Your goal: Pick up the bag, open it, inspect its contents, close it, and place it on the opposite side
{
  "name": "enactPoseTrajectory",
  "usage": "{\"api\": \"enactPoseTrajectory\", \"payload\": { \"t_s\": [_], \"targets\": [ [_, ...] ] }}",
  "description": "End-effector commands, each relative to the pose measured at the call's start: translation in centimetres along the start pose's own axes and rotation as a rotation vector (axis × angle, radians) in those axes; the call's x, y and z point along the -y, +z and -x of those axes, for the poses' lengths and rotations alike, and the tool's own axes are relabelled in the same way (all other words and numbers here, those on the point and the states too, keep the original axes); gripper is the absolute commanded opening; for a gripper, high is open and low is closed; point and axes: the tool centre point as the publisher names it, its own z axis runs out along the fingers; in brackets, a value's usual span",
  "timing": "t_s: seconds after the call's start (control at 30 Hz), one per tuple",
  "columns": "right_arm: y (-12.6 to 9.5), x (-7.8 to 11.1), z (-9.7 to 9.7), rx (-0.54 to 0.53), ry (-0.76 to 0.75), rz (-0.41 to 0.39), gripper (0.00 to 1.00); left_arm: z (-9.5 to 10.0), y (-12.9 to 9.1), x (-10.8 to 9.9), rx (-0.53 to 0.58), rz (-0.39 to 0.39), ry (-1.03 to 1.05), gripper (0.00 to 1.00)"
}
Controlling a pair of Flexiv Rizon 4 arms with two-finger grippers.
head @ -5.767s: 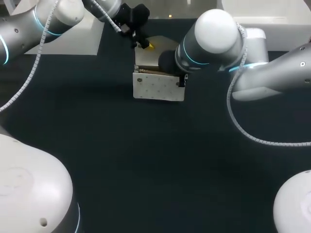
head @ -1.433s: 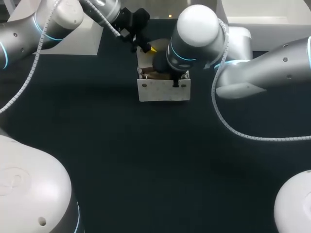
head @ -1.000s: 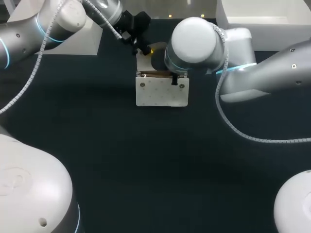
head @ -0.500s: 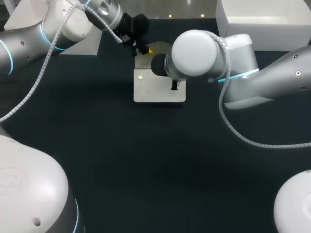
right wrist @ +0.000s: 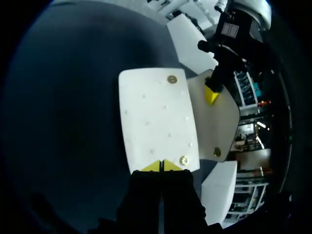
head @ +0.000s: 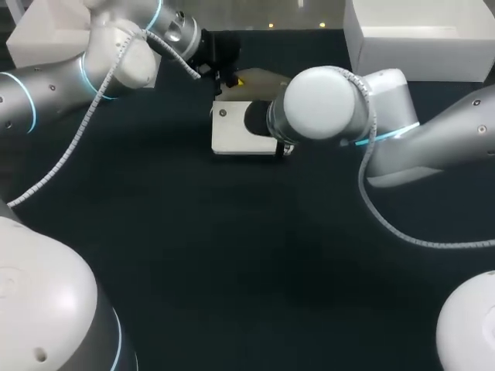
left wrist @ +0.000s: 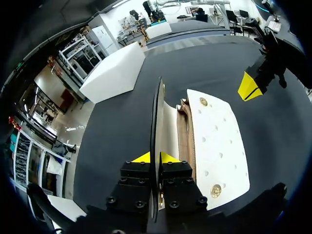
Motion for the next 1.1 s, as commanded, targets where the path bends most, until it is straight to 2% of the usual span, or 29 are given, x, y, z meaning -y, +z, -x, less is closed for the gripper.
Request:
{"api": "enactPoseTrajectory", "payload": {
  "t_s": [0.03,0.4,0.53,1.1],
  "targets": [
    [0.3,0.2,-0.5,0.009,0.006,0.01,0.0,0.4,1.7,-0.3,0.018,0.006,0.006,0.0],
    [1.1,0.2,-1.5,-0.007,0.028,0.016,0.0,-1.3,2.9,-2.4,0.042,-0.009,-0.003,0.0],
    [1.5,0.2,-1.9,-0.032,0.042,0.016,0.0,-1.6,2.8,-2.6,0.035,-0.024,-0.003,0.0],
    [1.4,0.0,-1.8,-0.02,0.033,0.029,0.0,-1.6,2.8,-2.6,0.035,-0.024,-0.003,0.0]
  ]
}}
